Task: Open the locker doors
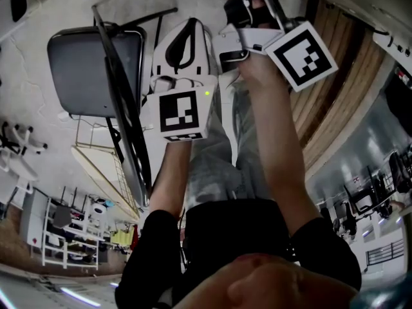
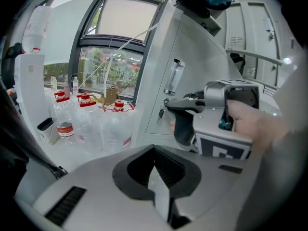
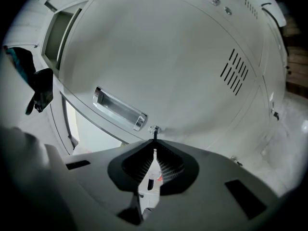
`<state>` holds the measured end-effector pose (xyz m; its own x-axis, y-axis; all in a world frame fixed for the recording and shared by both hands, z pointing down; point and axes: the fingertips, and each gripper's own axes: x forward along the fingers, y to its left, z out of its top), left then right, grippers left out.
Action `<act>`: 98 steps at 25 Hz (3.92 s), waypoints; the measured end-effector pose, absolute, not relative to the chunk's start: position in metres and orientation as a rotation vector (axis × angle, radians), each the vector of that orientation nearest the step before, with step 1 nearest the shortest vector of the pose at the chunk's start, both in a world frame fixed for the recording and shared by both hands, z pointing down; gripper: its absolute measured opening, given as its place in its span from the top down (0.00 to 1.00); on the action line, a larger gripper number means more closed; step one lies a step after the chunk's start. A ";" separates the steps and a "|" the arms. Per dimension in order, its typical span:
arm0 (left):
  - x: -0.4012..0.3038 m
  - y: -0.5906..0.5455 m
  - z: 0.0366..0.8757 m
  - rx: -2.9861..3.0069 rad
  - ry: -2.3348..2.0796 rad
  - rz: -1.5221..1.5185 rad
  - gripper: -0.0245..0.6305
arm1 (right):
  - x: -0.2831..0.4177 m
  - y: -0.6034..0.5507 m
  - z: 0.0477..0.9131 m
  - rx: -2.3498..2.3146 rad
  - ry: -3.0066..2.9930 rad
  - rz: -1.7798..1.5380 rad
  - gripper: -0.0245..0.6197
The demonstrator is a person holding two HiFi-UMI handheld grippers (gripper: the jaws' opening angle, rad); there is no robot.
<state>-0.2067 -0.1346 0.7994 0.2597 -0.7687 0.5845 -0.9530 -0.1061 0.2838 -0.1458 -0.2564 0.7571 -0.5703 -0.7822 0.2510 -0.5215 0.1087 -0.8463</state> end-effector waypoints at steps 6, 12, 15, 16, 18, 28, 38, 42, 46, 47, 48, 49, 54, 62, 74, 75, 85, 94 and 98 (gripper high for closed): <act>-0.208 -0.134 0.798 1.933 -1.582 0.380 0.95 | -0.140 -0.256 0.761 -1.194 1.947 -1.561 0.91; -0.206 -0.134 0.793 1.951 -1.601 0.368 0.95 | -0.138 -0.255 0.764 -1.063 1.712 -1.671 0.91; -0.206 -0.135 0.791 1.953 -1.603 0.361 0.95 | -0.137 -0.254 0.766 -1.002 1.592 -1.707 0.91; -0.206 -0.136 0.791 1.954 -1.604 0.359 0.95 | -0.138 -0.254 0.767 -0.984 1.560 -1.716 0.91; -0.206 -0.136 0.791 1.957 -1.604 0.359 0.95 | -0.138 -0.254 0.767 -0.971 1.533 -1.721 0.91; -0.204 -0.130 0.795 1.965 -1.581 0.386 0.95 | -0.138 -0.255 0.766 -1.020 1.629 -1.687 0.91; -0.208 -0.128 0.799 1.950 -1.581 0.396 0.95 | -0.139 -0.252 0.754 -1.241 2.111 -1.484 0.76; -0.211 -0.132 0.799 1.949 -1.593 0.395 0.95 | -0.139 -0.251 0.748 -1.380 2.365 -1.296 0.74; -0.209 -0.132 0.799 1.961 -1.589 0.405 0.95 | -0.151 -0.248 0.741 -1.431 2.617 -1.087 0.73; -0.209 -0.132 0.799 1.963 -1.590 0.409 0.95 | -0.154 -0.247 0.739 -1.439 2.674 -1.032 0.73; -0.210 -0.134 0.798 1.959 -1.594 0.407 0.95 | -0.157 -0.247 0.737 -1.455 2.726 -0.973 0.73; -0.212 -0.135 0.797 1.951 -1.599 0.399 0.95 | -0.160 -0.247 0.734 -1.478 2.773 -0.909 0.73; -0.218 -0.144 0.789 1.935 -1.629 0.360 0.95 | -0.174 -0.251 0.715 -1.549 2.948 -0.580 0.73; -0.214 -0.141 0.786 1.959 -1.609 0.384 0.95 | -0.183 -0.267 0.685 -1.592 2.981 -0.338 0.73; -0.211 -0.139 0.777 1.968 -1.607 0.344 0.95 | -0.190 -0.261 0.681 -1.589 3.042 -0.188 0.72; -0.211 -0.140 0.776 1.969 -1.611 0.339 0.95 | -0.190 -0.259 0.681 -1.582 3.045 -0.189 0.72; -0.206 -0.124 0.766 1.947 -1.624 0.301 0.95 | -0.182 -0.223 0.678 -1.523 3.070 -0.217 0.72; -0.190 -0.111 0.752 1.974 -1.631 0.312 0.95 | -0.163 -0.184 0.676 -1.447 3.144 -0.246 0.72; -0.184 -0.110 0.743 1.989 -1.636 0.300 0.95 | -0.154 -0.170 0.676 -1.429 3.155 -0.263 0.72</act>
<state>-0.1838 -0.1099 0.7432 0.2371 -0.8366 0.4938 -0.9575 -0.1153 0.2645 -0.1544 -0.1697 0.6757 -0.6160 -0.7025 0.3564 -0.7518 0.6594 0.0002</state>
